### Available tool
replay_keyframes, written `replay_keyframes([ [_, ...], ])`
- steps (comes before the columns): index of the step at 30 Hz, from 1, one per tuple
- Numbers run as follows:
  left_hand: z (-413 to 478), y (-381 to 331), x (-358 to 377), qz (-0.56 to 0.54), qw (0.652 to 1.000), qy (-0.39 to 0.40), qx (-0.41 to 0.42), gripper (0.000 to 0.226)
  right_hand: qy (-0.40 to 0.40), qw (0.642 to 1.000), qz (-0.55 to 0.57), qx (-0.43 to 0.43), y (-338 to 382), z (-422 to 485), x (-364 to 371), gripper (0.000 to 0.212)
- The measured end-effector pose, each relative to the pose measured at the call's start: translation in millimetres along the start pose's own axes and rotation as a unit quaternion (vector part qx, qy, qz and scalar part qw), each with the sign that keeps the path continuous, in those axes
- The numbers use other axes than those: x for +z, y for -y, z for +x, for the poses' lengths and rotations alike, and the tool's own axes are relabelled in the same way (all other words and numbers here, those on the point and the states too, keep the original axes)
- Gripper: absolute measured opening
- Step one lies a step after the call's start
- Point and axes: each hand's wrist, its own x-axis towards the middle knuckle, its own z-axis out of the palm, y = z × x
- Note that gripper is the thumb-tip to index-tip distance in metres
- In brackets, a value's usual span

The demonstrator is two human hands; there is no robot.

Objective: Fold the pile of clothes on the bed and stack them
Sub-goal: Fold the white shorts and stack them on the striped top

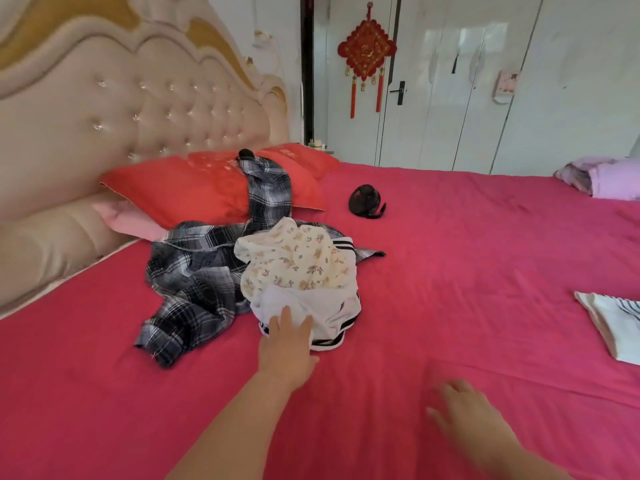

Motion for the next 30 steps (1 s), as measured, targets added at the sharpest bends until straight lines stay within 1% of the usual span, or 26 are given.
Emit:
replay_keyframes([
  [2, 16, 19, 5, -0.012, 0.999, 0.043, -0.025, 0.077, 0.004, 1.0, -0.001, 0.004, 10, 11, 4, 0.046],
  [3, 23, 25, 7, -0.019, 0.998, 0.059, -0.034, 0.075, 0.001, 1.0, 0.0, 0.007, 13, 16, 6, 0.048],
  [4, 29, 29, 9, -0.026, 0.997, 0.061, -0.04, 0.065, -0.004, 1.0, 0.005, 0.006, 14, 20, 8, 0.049],
  [6, 36, 29, 13, -0.05, 0.998, 0.016, -0.029, 0.027, -0.016, 1.0, 0.021, 0.004, 15, 26, 9, 0.048],
  [7, 36, 24, 13, -0.081, 0.997, -0.007, -0.019, 0.012, -0.022, 0.999, 0.028, 0.003, 14, 28, 8, 0.047],
  [9, 28, 6, 15, -0.167, 0.985, -0.038, 0.018, 0.013, -0.041, 0.998, 0.044, -0.009, 13, 32, 5, 0.043],
  [10, 19, -7, 15, -0.224, 0.972, -0.057, 0.038, 0.011, -0.053, 0.996, 0.068, -0.011, 14, 33, 1, 0.041],
  [11, 7, -21, 15, -0.292, 0.952, -0.077, 0.053, 0.014, -0.067, 0.99, 0.121, -0.003, 16, 33, -4, 0.04],
  [12, -8, -38, 12, -0.367, 0.925, -0.08, 0.064, 0.018, -0.075, 0.974, 0.212, 0.018, 19, 33, -11, 0.039],
  [13, -25, -55, 10, -0.439, 0.892, -0.069, 0.077, 0.02, -0.06, 0.937, 0.339, 0.058, 24, 31, -20, 0.041],
  [14, -43, -71, 8, -0.488, 0.866, -0.045, 0.095, 0.022, -0.017, 0.869, 0.483, 0.104, 26, 29, -28, 0.045],
  [15, -60, -87, 6, -0.511, 0.851, -0.02, 0.121, 0.024, 0.036, 0.786, 0.6, 0.141, 27, 26, -36, 0.051],
  [16, -77, -102, 5, -0.519, 0.841, 0.001, 0.154, 0.028, 0.098, 0.719, 0.669, 0.161, 25, 21, -44, 0.058],
  [17, -93, -117, 4, -0.519, 0.832, 0.018, 0.193, 0.029, 0.158, 0.679, 0.697, 0.166, 21, 15, -52, 0.061],
  [18, -106, -131, 3, -0.514, 0.826, 0.031, 0.23, 0.027, 0.208, 0.662, 0.703, 0.157, 14, 9, -57, 0.06],
  [19, -118, -142, 1, -0.506, 0.82, 0.038, 0.262, 0.026, 0.244, 0.665, 0.693, 0.133, 8, -1, -62, 0.054],
  [20, -126, -152, 1, -0.495, 0.819, 0.049, 0.286, 0.026, 0.257, 0.698, 0.661, 0.102, -1, -8, -67, 0.042],
  [21, -133, -158, -1, -0.474, 0.823, 0.061, 0.307, 0.027, 0.24, 0.754, 0.606, 0.079, -9, -17, -73, 0.03],
  [22, -139, -162, -2, -0.44, 0.832, 0.07, 0.329, 0.029, 0.203, 0.809, 0.546, 0.073, -19, -27, -78, 0.024],
  [23, -143, -164, -2, -0.408, 0.839, 0.07, 0.353, 0.032, 0.167, 0.857, 0.481, 0.076, -30, -37, -84, 0.023],
  [24, -145, -164, -2, -0.385, 0.841, 0.062, 0.375, 0.037, 0.143, 0.891, 0.424, 0.078, -44, -46, -89, 0.024],
  [25, -146, -164, -2, -0.367, 0.844, 0.054, 0.386, 0.041, 0.126, 0.914, 0.377, 0.08, -56, -56, -96, 0.026],
  [26, -147, -162, -1, -0.348, 0.855, 0.045, 0.382, 0.045, 0.11, 0.932, 0.335, 0.08, -70, -67, -103, 0.028],
  [27, -145, -161, -1, -0.329, 0.871, 0.032, 0.365, 0.048, 0.091, 0.943, 0.309, 0.084, -85, -77, -109, 0.03],
  [30, -134, -155, -2, -0.274, 0.911, -0.001, 0.308, 0.049, 0.009, 0.95, 0.284, 0.13, -131, -108, -128, 0.038],
])
